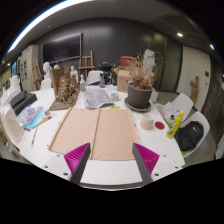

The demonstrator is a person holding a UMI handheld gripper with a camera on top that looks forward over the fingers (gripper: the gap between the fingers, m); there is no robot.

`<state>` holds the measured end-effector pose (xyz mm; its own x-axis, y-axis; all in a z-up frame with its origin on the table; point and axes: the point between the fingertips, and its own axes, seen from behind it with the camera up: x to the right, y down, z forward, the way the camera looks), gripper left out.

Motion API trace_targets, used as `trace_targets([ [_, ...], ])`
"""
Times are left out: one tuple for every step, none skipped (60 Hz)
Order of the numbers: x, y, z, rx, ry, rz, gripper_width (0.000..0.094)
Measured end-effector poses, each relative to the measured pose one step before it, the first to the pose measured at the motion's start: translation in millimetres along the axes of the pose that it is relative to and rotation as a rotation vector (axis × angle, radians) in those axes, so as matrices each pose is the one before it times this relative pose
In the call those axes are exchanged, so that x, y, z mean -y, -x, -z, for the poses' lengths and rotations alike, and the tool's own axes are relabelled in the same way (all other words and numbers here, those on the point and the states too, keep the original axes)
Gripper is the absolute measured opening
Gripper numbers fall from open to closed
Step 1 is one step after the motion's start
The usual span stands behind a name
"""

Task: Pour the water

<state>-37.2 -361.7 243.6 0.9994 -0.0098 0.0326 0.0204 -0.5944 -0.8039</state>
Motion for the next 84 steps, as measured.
trace_targets([
  [-0.12, -2.05, -0.54, -0.00589, -0.00062, -0.0031, 0.0862],
  [-0.36, -2.83, -0.76, -0.00576, -0.00012, -0.003, 0.0862],
  [-0.72, -4.74, -1.38, -0.00527, 0.00015, -0.003, 0.0862],
  [-0.86, -5.7, -1.16, -0.00433, 0.00002, -0.0035, 0.0864],
  [-0.92, -6.86, -1.49, -0.00403, 0.0001, -0.0037, 0.0863],
  [-0.32, -6.51, -1.48, -0.00467, -0.0003, -0.0042, 0.0861],
  [-1.02, -6.93, -1.52, -0.00449, 0.00033, -0.0047, 0.0861],
  [0.95, 1.46, -0.35, -0.008, 0.00169, -0.0046, 0.086],
  [-2.41, -11.88, -1.43, -0.00306, -0.00027, -0.0036, 0.086],
  [-1.11, -9.06, -2.25, -0.00426, -0.00022, -0.0028, 0.0859],
  [-0.99, -8.44, -2.08, -0.00438, 0.00083, -0.0032, 0.086],
  [-1.26, -8.41, -2.14, -0.00505, 0.00131, -0.0032, 0.086],
  [-1.26, -8.44, -2.19, -0.00506, 0.00125, -0.0038, 0.0859],
  [-1.26, -8.33, -2.22, -0.00519, 0.00027, -0.0036, 0.086],
  [-1.02, -8.48, -2.43, -0.00494, -0.00028, -0.0035, 0.0858],
  [-1.01, -8.46, -2.59, -0.00433, -0.00087, -0.0033, 0.0859],
  [-1.1, -8.4, -2.95, -0.004, -0.00093, -0.0037, 0.086],
  [-1.35, -8.75, -3.27, -0.00418, -0.00125, -0.0037, 0.0861],
  [-1.47, -8.86, -2.98, -0.00455, -0.00066, -0.003, 0.0862],
  [-1.87, -9.27, -3.14, -0.00509, -0.00021, -0.002, 0.0862],
  [-1.8, -9.49, -3.62, -0.00581, 0.00064, -0.0018, 0.0862],
  [-2.16, -10.14, -3.79, -0.00644, 0.00059, -0.0027, 0.086],
  [-1.94, -10.11, -4.09, -0.00757, 0.00001, -0.003, 0.086],
  [-1.55, -10.33, -4.05, -0.00761, -0.00195, -0.0023, 0.0862],
  [-1.46, -10.39, -4.22, -0.00703, -0.00338, -0.0015, 0.0862],
  [-1.59, -8.86, -3.68, -0.00815, -0.00357, -0.0007, 0.0863],
  [-1.55, -10.24, -5.03, -0.00653, -0.00362, -0.0005, 0.0863],
  [-1.26, -10.6, -5.34, -0.0066, -0.00346, -0.0007, 0.0862],
  [-1.54, -10.44, -5.53, -0.00745, -0.00294, -0.0011, 0.0863],
  [-1.66, -10.59, -6.07, -0.0077, -0.00213, -0.0021, 0.0861],
  [-1.4, -10.21, -6.38, -0.00688, -0.00196, -0.0035, 0.0865],
  [-0.86, -9.48, -6.27, -0.00479, -0.00366, -0.0041, 0.0867],
  [-0.16, -9.06, -6.55, -0.00307, -0.00728, -0.0041, 0.0867],
  [0.59, -8.68, -6.78, -0.00262, -0.00945, -0.0032, 0.0868],
  [0.68, -8.41, -7.16, -0.00262, -0.00944, -0.0032, 0.0866],
  [0.28, -8.24, -7.0, -0.00256, -0.00815, -0.0032, 0.0864],
  [0.1, -7.99, -7.35, -0.00138, -0.00678, -0.0025, 0.0862],
  [0.58, -7.03, -7.28, 0.00007, -0.00767, -0.0022, 0.0858],
  [1.05, -6.69, -7.27, 0.00092, -0.01023, -0.0013, 0.086],
  [1.02, -6.17, -7.62, 0.00215, -0.0103, -0.0007, 0.0859],
  [0.68, -5.88, -7.87, 0.00276, -0.00845, 0.0007, 0.086],
  [0.08, -5.65, -7.95, 0.00224, -0.00514, 0.0023, 0.0859],
  [-0.08, -5.71, -8.29, 0.00006, -0.0029, 0.0027, 0.086],
  [0.33, -5.71, -8.13, -0.00212, -0.00275, 0.0024, 0.0859],
  [0.87, -5.5, -8.29, -0.00213, -0.00332, 0.0021, 0.086],
  [0.92, -4.84, -7.94, -0.0012, -0.00465, 0.0019, 0.0858],
  [1.15, -3.71, -8.06, 0.0004, -0.00613, 0.0013, 0.0859],
  [1.03, -2.77, -8.31, 0.00252, -0.00638, 0.0003, 0.0857],
  [0.54, -2.13, -8.72, 0.00498, -0.00479, -0.0003, 0.0855],
  [-0.15, -1.79, -8.61, 0.00582, -0.00204, -0.0015, 0.0855],
  [-0.49, -2.05, -8.57, 0.0042, -0.00032, -0.0019, 0.0853],
  [-0.33, -2.22, -8.55, 0.00201, -0.00002, -0.0026, 0.0852],
  [0.06, -1.97, -8.46, 0.00135, -0.00078, -0.0031, 0.0853],
  [0.35, -1.49, -8.02, 0.00356, -0.00149, -0.0032, 0.0854],
  [0.38, -1.16, -7.49, 0.00435, -0.00246, -0.0034, 0.0854],
  [0.92, -1.15, -7.62, 0.0037, -0.00434, -0.0028, 0.0853],
  [1.19, -1.1, -7.28, 0.00272, -0.00534, -0.0026, 0.0853],
  [1.71, -0.24, -8.0, 0.00138, -0.00523, -0.0016, 0.0856],
  [0.54, -0.17, -7.3, 0.0046, -0.00353, -0.0006, 0.0855],
  [0.33, -0.47, -7.01, 0.00535, -0.00228, 0.0003, 0.0854],
  [0.52, -0.77, -6.99, 0.0045, -0.00182, 0.0004, 0.0852],
  [0.56, -1.11, -6.86, 0.0029, -0.0031, 0.0005, 0.085],
  [0.74, -1.26, -6.21, 0.00154, -0.00508, 0.0005, 0.0848],
  [0.77, -0.84, -6.15, 0.00201, -0.00533, 0.0, 0.0845],
  [1.21, -3.68, -10.43, 0.00602, -0.0049, -0.0006, 0.0841],
  [-0.11, 0.69, -3.37, 0.00432, -0.00445, 0.0005, 0.0839],
  [-0.93, 2.7, -1.46, 0.00056, -0.00463, -0.0005, 0.0836],
  [0.47, -0.15, -3.69, 0.00242, -0.00527, 0.0003, 0.0827],
  [1.11, 0.13, -3.71, 0.00173, -0.00674, -0.0004, 0.0812],
  [1.55, 0.32, -3.27, 0.00311, -0.00897, -0.0003, 0.0796],
  [1.5, 0.79, -3.06, 0.00554, -0.00967, 0.0001, 0.0777],
  [1.25, 0.7, -2.47, 0.00566, -0.0084, 0.0009, 0.0754],
  [0.85, 0.02, -2.57, 0.00441, -0.00703, 0.0013, 0.0728],
  [0.21, -0.1, -2.55, 0.00334, -0.00532, 0.002, 0.0703],
  [0.38, 0.05, -2.34, 0.00229, -0.00497, 0.002, 0.0673],
  [0.18, -2.86, -4.67, -0.00043, -0.0039, 0.0028, 0.0639],
  [1.28, -0.99, -1.39, -0.00809, -0.00464, 0.002, 0.06],
  [-0.46, -3.37, -1.01, -0.00884, -0.00606, 0.0028, 0.0554],
  [0.86, -1.96, -1.72, -0.01157, -0.00295, 0.002, 0.0499],
  [0.11, -0.74, -1.04, -0.00453, -0.00175, 0.0022, 0.0483],
  [0.78, 0.34, -0.84, 0.00054, -0.00469, -0.0032, 0.0482],
  [0.57, 0.6, -0.78, 0.00175, -0.00306, -0.0032, 0.0474],
  [-0.03, 0.72, -0.92, 0.00286, 0.0, -0.0024, 0.046],
  [-0.12, 0.46, -0.54, 0.00222, 0.0016, -0.0012, 0.0453],
])
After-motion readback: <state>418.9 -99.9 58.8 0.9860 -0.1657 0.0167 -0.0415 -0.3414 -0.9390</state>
